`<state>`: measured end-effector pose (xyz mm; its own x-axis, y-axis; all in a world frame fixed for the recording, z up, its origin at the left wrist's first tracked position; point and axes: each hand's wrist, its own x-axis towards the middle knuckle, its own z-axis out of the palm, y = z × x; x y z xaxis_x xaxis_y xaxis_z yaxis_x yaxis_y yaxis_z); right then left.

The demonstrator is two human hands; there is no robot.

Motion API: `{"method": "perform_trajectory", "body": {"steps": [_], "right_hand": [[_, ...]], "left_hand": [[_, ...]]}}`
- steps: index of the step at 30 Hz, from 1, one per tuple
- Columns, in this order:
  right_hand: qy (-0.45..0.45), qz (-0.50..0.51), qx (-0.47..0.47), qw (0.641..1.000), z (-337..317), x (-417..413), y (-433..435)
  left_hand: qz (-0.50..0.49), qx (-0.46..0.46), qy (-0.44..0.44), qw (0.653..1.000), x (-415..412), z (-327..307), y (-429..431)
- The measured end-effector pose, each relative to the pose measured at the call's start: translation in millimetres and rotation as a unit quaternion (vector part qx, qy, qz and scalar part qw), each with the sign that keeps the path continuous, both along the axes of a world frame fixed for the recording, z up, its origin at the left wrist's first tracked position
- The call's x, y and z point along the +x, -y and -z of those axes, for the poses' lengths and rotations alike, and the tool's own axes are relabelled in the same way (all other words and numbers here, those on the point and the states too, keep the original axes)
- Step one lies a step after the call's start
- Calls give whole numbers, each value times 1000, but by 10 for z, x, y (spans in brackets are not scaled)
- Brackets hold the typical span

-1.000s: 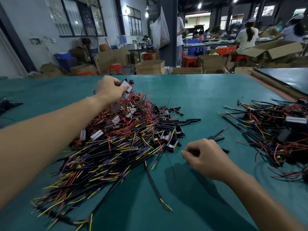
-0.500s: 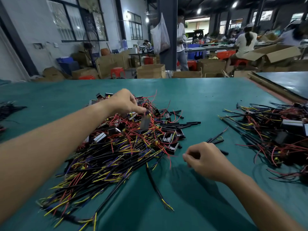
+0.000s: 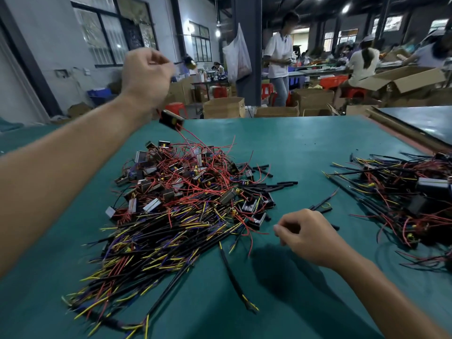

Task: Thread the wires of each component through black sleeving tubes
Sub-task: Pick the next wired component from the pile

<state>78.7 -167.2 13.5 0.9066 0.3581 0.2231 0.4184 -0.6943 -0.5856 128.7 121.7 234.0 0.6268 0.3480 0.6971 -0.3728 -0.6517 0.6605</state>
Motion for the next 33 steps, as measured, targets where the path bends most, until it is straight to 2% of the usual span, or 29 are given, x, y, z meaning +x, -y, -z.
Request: {"method": "perform_trajectory", "body": {"steps": [2,4,7,9,11,16,19,22,24,27,30,31,33], "right_hand": [[-22,4,61,998,-34,-8,-22],[-84,1,208,975,-83,-10,-49],[-223,-20,424,877,-190,7,-8],[-284,-38,490,824,-252,22,67],[-302,-37,512,804,-291,34,121],[-237,77,472,846,-269,88,140],[-222,125,447,858,-235,134,161],[-181,173,392,885,-174,198,211],[-142,200,349,904,-139,237,246],[-76,243,277,927,-118,269,310],[26,293,110,949,-139,248,358],[67,283,85,953,-152,215,346],[121,206,97,966,-162,153,275]], "left_hand": [[86,-11,-45,995,-171,10,213],[172,-5,-113,979,-337,141,433],[272,-3,-208,940,-505,531,759],[328,-49,-277,902,-574,880,964],[365,-109,-316,869,-607,1226,1140],[346,-234,-352,838,-611,1857,1300],[334,-289,-345,828,-594,2023,1187],[323,-277,-330,843,-574,2059,1039],[334,-276,-328,840,-577,2054,983],[370,-276,-354,813,-576,2047,958],[403,-321,-371,772,-565,2035,951],[415,-335,-372,760,-565,2029,950],[436,-340,-374,744,-573,2014,955]]}}
